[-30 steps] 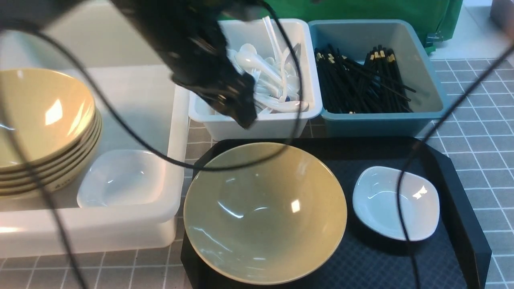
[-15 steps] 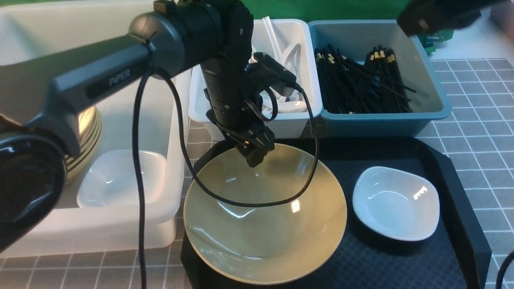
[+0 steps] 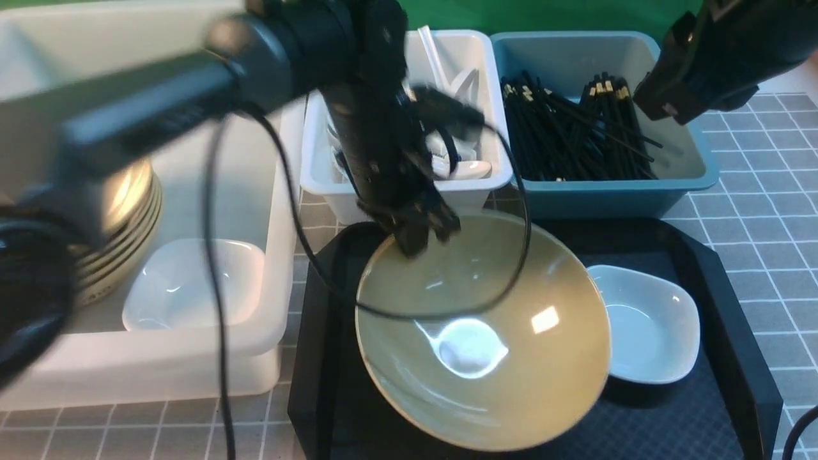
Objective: On grey table put chopsticks spoon bowls plates into blue grey white boxes.
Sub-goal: 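Grasp the large bowl on the tray by its rim, then place the tan bowl onto the bowl stack in the left bin with the left gripper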
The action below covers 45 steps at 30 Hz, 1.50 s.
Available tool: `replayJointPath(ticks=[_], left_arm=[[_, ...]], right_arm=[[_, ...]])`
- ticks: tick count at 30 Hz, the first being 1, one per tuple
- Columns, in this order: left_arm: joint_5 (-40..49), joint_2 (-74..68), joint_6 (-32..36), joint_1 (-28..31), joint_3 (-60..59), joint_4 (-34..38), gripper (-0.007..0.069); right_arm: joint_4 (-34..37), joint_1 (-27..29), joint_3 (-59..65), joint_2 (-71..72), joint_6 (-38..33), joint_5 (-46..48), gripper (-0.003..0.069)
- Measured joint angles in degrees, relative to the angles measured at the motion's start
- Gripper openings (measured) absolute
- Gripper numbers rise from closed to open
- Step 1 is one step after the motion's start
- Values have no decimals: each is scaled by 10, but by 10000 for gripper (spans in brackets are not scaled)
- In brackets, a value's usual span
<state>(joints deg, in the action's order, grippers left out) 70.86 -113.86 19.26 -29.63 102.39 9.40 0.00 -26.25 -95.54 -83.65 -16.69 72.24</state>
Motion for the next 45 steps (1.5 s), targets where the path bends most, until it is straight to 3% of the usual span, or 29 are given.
replayJointPath(ticks=[5, 6, 11, 13, 21, 23, 27, 35, 39, 45], left_arm=[[0, 123, -13, 65, 0, 44, 16], [5, 160, -17, 109, 0, 81, 13], [16, 242, -31, 226, 0, 135, 11], [21, 279, -43, 310, -3, 147, 10], [18, 309, -78, 571, -55, 144, 10], [15, 309, -78, 606, -76, 137, 10], [-17, 307, -76, 638, -128, 118, 10], [-129, 277, -76, 639, -235, 66, 46], [-153, 264, -76, 639, -259, 26, 163], [-168, 251, -92, 639, -255, -27, 466]], right_arm=[[45, -1, 0, 0, -40, -6, 92], [64, -6, 0, 0, -56, -14, 50], [81, -43, 0, 0, -76, -34, 34], [84, -70, 0, 0, -90, -49, 34], [87, -101, 0, 0, -110, -65, 34], [84, -101, 0, 0, -112, -66, 34], [77, -102, 0, 0, -113, -66, 34], [75, -102, 0, 0, -115, -70, 34], [74, -102, 0, 0, -116, -70, 34], [74, -102, 0, 0, -116, -70, 34]])
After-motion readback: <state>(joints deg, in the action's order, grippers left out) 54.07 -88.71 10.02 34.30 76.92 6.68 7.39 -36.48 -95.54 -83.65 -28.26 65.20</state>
